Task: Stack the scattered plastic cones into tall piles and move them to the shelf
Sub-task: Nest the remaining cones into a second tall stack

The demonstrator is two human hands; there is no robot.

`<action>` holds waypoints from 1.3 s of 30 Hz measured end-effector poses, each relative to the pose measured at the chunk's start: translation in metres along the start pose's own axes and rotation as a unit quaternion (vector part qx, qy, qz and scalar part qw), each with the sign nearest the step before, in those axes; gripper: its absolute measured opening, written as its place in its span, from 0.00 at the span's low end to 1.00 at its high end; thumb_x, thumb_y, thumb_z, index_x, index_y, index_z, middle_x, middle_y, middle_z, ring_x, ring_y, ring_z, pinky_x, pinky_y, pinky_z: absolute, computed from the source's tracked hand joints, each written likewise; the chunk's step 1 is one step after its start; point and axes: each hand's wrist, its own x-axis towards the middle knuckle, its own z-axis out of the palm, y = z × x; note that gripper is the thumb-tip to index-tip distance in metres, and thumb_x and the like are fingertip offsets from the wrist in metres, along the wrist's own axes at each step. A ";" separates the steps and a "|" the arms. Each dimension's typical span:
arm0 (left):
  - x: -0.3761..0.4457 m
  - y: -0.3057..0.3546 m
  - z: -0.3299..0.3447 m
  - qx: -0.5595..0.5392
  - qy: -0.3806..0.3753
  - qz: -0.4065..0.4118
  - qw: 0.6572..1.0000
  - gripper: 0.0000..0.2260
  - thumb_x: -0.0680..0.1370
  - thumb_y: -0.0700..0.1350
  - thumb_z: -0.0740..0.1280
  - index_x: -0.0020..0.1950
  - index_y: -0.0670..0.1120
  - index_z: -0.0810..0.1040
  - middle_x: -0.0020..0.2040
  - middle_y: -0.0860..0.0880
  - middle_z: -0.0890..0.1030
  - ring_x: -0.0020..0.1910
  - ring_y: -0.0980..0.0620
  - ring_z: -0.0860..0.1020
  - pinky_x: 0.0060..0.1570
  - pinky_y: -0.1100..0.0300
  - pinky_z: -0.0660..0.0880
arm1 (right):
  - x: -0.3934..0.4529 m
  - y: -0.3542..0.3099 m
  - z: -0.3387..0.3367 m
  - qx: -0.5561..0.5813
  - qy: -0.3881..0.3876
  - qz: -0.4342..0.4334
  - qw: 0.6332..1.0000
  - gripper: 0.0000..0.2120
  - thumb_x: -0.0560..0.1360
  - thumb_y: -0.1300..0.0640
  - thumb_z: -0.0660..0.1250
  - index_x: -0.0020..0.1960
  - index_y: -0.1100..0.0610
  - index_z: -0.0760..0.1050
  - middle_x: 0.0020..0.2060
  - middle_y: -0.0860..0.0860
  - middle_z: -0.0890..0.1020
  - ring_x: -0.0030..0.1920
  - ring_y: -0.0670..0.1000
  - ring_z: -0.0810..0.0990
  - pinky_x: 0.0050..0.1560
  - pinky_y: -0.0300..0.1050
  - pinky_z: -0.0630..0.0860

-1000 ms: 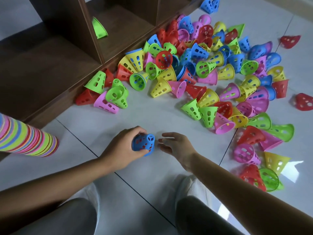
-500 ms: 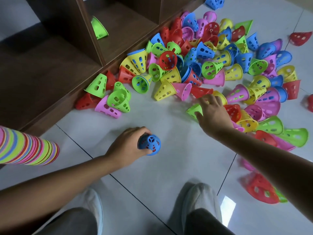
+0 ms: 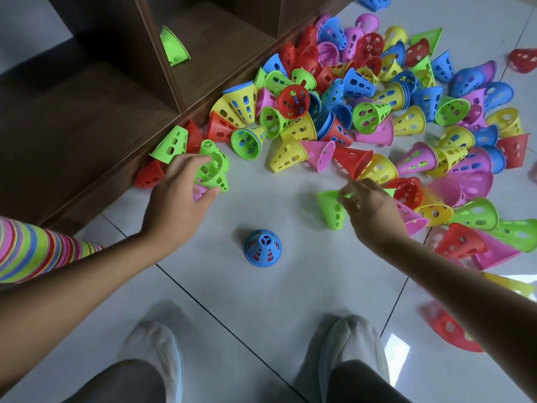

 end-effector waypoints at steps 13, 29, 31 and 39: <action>0.027 -0.013 0.002 0.100 -0.019 0.021 0.995 0.03 0.75 0.40 0.73 0.47 0.45 0.84 0.41 0.48 0.85 0.34 0.52 0.74 0.36 0.58 0.72 | -0.054 -0.090 -0.016 0.527 0.012 0.200 0.826 0.06 0.80 0.63 0.65 0.49 0.60 0.81 0.40 0.54 0.86 0.40 0.52 0.85 0.41 0.43 0.81; -0.022 0.028 -0.031 -0.392 0.045 -0.316 0.863 0.03 0.78 0.38 0.70 0.51 0.43 0.82 0.40 0.45 0.81 0.36 0.53 0.77 0.41 0.64 0.79 | -0.073 -0.100 0.042 0.573 -0.135 0.384 0.712 0.05 0.79 0.67 0.67 0.47 0.67 0.80 0.43 0.62 0.86 0.40 0.54 0.86 0.44 0.41 0.83; -0.028 0.038 -0.032 -0.448 0.018 -0.341 0.827 0.03 0.78 0.36 0.69 0.50 0.42 0.81 0.42 0.45 0.81 0.36 0.52 0.78 0.41 0.64 0.80 | -0.073 -0.100 0.044 0.569 -0.133 0.390 0.711 0.04 0.78 0.68 0.67 0.46 0.67 0.80 0.43 0.63 0.85 0.40 0.55 0.86 0.45 0.42 0.83; -0.050 0.048 -0.013 -0.484 -0.117 -0.341 0.798 0.12 0.71 0.40 0.70 0.52 0.37 0.82 0.42 0.42 0.82 0.36 0.51 0.77 0.39 0.63 0.80 | -0.073 -0.083 0.049 0.502 -0.193 0.375 0.755 0.06 0.78 0.64 0.67 0.50 0.67 0.80 0.46 0.62 0.84 0.43 0.55 0.85 0.51 0.44 0.83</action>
